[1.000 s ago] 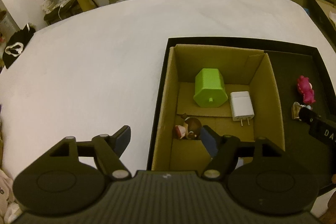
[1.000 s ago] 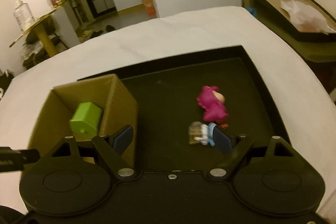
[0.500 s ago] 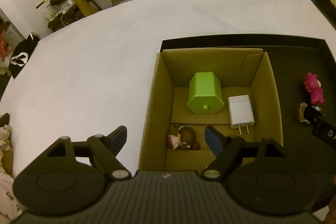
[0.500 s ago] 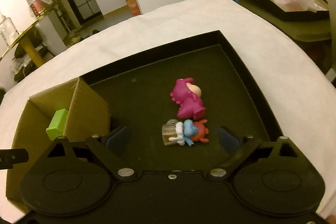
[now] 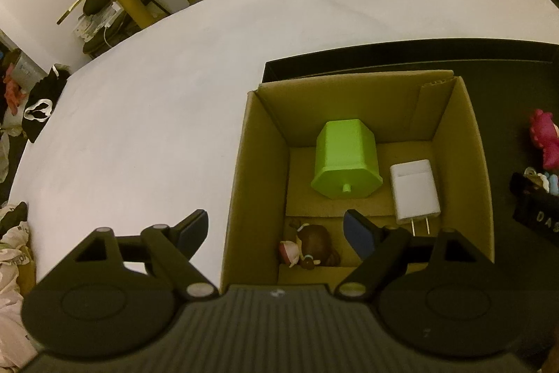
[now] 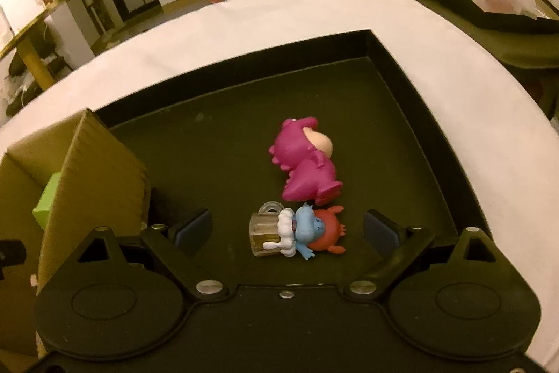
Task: Organize rigid objects
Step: 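Return the right gripper to the tray and grasp the clear jar figurine, then carry the jar figurine with the right gripper and release it into the box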
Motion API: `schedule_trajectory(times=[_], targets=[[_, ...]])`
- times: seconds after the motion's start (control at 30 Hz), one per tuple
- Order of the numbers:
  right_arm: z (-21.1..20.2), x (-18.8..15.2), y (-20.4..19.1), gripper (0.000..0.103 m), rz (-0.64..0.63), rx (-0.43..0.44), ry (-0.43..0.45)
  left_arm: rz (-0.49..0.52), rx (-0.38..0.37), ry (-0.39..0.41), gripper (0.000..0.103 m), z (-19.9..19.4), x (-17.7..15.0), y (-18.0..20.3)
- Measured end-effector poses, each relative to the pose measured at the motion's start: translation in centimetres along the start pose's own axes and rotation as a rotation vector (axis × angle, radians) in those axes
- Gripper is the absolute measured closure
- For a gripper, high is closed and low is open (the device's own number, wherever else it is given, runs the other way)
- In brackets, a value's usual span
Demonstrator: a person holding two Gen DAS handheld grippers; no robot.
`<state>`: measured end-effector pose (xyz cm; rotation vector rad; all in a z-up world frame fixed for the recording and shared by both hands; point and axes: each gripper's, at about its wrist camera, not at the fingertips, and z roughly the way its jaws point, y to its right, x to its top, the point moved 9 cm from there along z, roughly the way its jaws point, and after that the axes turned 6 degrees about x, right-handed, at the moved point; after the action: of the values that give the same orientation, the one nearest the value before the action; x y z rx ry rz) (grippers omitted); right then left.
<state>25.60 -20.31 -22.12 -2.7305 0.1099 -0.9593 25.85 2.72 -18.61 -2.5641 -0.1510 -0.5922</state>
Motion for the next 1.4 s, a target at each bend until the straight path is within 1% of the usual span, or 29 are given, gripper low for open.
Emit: schedule_trajectory(times=[0.03,0.07,0.1,0.13,0.17,0.23,0.37,0.47,0.67,0.83,0.93,1.17,1.4], targets=[[0.2,-0.1,-0.2,0.014,-0.011,-0.003,-0.009,0.001,-0.001,0.0,0.019,-0.1,0.1,0.0],[0.4,-0.3,-0.3,0.027,-0.024,-0.007,-0.021,0.002,-0.001,0.0,0.019,-0.1,0.1,0.1],[0.6,-0.5,-0.3,0.045,-0.049,-0.04,-0.03,0.003,-0.002,0.0,0.019,-0.1,0.1,0.1],[0.5,-0.4,-0.5,0.045,-0.08,-0.063,-0.024,0.005,-0.002,0.0,0.019,-0.1,0.0,0.1],[0.3,-0.5,-0.6,0.045,-0.089,-0.063,-0.027,0.006,-0.001,0.0,0.019,-0.1,0.0,0.1],[0.0,-0.8,-0.8,0.045,-0.065,-0.023,-0.035,0.007,0.001,0.0,0.019,-0.2,-0.1,0.0],[-1.2,-0.5,-0.9,0.045,-0.064,-0.027,-0.007,-0.001,0.0,0.009,0.019,-0.6,-0.1,-0.6],[-2.1,0.0,-0.9,0.045,-0.035,-0.005,0.006,-0.013,-0.001,0.014,0.019,-0.9,-0.3,-1.1],[-3.7,0.8,-1.4,0.045,-0.039,0.018,0.035,-0.037,-0.006,0.023,0.019,-1.3,-0.9,-2.4],[-4.5,1.5,-1.7,0.045,-0.023,0.039,0.043,-0.06,-0.004,0.021,0.019,-1.5,-1.6,-3.7],[-5.3,2.2,-2.2,0.045,-0.04,0.034,0.059,-0.07,-0.005,0.023,0.019,-1.6,-2.0,-4.4],[-6.8,3.5,-3.8,0.045,-0.083,0.06,0.108,-0.101,-0.032,0.03,0.019,-1.8,-2.9,-5.6],[-7.9,4.0,-5.9,0.045,-0.152,0.089,0.147,-0.141,-0.076,0.038,0.019,-1.9,-3.5,-6.6]])
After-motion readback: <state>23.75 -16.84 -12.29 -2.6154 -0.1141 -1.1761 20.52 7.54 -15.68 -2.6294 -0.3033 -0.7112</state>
